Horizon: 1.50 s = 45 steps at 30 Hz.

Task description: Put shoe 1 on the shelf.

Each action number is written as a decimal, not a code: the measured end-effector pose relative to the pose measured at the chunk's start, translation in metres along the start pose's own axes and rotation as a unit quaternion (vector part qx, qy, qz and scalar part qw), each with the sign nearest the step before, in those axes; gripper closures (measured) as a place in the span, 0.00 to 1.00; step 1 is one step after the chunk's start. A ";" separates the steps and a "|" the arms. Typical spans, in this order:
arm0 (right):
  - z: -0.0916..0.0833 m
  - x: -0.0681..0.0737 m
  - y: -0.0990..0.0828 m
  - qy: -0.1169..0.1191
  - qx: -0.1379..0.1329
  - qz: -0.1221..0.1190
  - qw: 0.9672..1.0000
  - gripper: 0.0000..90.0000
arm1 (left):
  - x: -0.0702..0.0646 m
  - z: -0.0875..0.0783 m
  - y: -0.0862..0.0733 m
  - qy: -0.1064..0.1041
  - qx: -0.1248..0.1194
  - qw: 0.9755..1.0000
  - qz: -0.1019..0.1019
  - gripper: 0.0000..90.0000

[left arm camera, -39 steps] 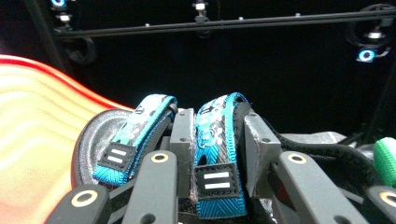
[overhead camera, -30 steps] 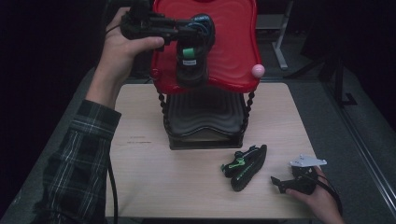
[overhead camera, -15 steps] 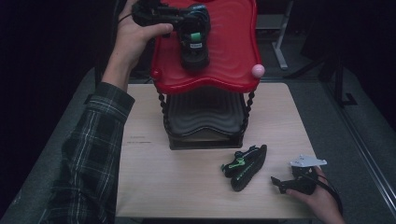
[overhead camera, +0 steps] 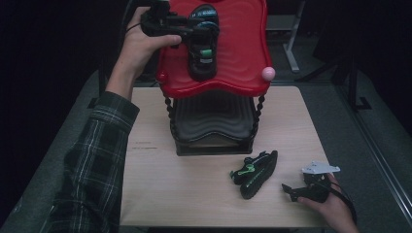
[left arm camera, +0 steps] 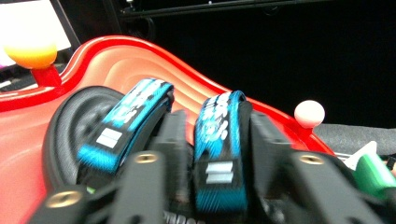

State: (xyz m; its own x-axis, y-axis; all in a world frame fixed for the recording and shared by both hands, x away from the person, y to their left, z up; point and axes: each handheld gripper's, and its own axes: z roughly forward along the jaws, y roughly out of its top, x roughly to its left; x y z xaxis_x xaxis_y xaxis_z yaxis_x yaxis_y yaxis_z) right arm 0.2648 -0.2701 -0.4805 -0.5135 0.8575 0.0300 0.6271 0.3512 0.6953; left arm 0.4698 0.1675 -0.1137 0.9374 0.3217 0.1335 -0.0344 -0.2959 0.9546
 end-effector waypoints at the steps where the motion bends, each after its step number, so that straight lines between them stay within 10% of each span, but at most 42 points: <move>1: 0.000 0.000 0.000 0.000 0.000 0.000 1.000 0.01 | -0.001 -0.002 0.001 -0.002 -0.002 1.000 -0.001 0.58; 19: 0.000 0.000 0.000 -0.001 0.000 0.001 1.000 0.01 | -0.031 -0.057 -0.019 -0.016 -0.036 0.999 -0.017 0.33; 45: 0.000 0.000 0.000 -0.001 -0.001 0.002 1.000 0.01 | -0.117 -0.083 -0.105 -0.049 0.017 0.998 -0.026 0.21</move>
State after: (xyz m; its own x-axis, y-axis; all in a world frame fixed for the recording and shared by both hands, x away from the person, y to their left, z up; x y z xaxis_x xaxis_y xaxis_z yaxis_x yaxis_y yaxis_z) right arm 0.2646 -0.2697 -0.4806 -0.5101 0.8596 0.0302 0.6279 0.3482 0.6960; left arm 0.3350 0.2353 -0.2078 0.9672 0.2476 0.0563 0.0249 -0.3131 0.9494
